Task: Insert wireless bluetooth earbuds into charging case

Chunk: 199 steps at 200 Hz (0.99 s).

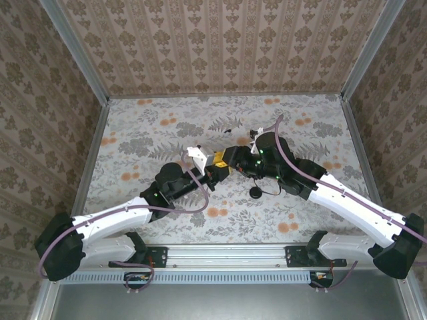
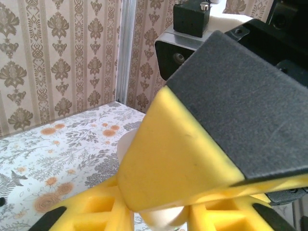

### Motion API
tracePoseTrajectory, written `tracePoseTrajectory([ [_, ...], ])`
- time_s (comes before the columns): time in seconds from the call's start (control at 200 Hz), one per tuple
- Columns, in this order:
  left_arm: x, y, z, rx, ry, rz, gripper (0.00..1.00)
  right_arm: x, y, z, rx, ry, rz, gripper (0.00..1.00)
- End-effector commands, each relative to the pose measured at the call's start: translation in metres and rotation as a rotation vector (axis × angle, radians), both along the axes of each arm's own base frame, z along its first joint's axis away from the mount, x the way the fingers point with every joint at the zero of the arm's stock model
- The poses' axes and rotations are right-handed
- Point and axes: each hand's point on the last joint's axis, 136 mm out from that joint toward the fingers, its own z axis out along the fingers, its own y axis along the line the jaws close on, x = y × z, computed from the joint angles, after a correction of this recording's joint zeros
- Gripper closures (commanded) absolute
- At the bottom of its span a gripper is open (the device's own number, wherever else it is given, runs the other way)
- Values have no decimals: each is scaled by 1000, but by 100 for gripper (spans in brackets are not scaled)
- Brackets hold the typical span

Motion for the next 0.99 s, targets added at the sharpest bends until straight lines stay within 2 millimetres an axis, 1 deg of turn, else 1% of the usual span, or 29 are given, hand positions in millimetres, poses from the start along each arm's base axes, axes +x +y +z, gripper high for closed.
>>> tracePoseTrajectory([
  [0.0,3,2,33,-103,-16,6,80,-6,0,7,29,-24,26,57],
  [0.065,3,4,35,-115,-3,0,84,-6,-3,13,24,-65,26,50],
  [0.12,3,7,37,-127,10,-6,86,-6,-8,21,17,-110,24,40],
  [0.205,3,14,43,-158,34,-20,89,-7,-21,42,17,-201,22,31],
  [0.355,1,28,59,-210,79,-78,92,-11,-53,80,44,-365,-3,24],
  [0.43,-3,33,69,-232,94,-124,93,-12,-61,95,83,-437,9,24],
  [0.46,-5,35,74,-241,98,-143,93,-13,-62,100,95,-460,24,26],
  [0.53,-10,37,86,-264,110,-186,93,-15,-58,111,118,-511,74,30],
  [0.625,-19,37,100,-281,120,-254,94,-19,-46,122,134,-566,160,32],
  [0.755,-33,34,117,-293,129,-348,94,-21,-29,126,149,-610,261,33],
  [0.81,-34,33,123,-306,137,-365,94,-22,-24,129,162,-626,294,34],
  [0.83,-39,32,123,-302,139,-395,94,-23,-22,130,169,-631,305,34],
  [0.885,-41,32,128,-315,138,-413,94,-25,-18,134,190,-647,332,34],
  [0.99,-44,32,133,-324,143,-438,94,-25,-14,138,213,-668,353,37],
])
